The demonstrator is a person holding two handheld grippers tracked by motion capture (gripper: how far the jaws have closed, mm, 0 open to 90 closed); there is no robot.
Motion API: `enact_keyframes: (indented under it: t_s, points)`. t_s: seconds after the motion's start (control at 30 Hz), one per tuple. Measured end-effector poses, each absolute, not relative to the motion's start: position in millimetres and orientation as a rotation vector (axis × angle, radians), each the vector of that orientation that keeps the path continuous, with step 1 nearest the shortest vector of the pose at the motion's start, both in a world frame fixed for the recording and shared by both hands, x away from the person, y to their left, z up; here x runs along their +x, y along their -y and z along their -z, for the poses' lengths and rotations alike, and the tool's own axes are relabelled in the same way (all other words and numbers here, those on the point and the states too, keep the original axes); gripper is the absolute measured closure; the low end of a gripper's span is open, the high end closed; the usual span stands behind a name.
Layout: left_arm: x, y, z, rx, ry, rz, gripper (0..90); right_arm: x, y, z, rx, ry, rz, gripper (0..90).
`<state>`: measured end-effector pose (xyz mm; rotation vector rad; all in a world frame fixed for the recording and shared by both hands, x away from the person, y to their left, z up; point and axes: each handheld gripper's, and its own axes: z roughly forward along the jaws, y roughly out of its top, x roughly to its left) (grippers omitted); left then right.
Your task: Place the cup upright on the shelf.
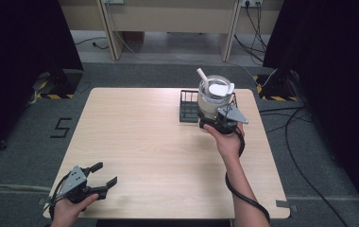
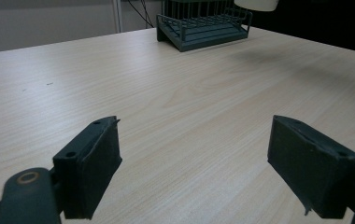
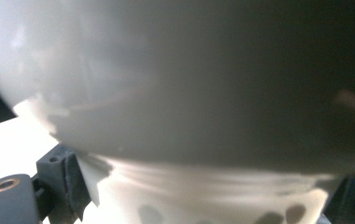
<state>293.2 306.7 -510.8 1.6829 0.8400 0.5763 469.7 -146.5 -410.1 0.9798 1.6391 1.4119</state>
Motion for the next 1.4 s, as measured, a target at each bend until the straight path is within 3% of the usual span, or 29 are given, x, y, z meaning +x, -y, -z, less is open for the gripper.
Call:
enact_keyframes:
  t_s: [0.73,1.4]
  points:
    - [293,-307,511,1.677,-0.846,-0.570,16.2,527,149,381,1.034,-1.560,-1.349,10.5]
    - [294,-308,511,1.678,-0.843,-0.563,16.2,580,147,383,1.112,-1.547,-1.295,10.5]
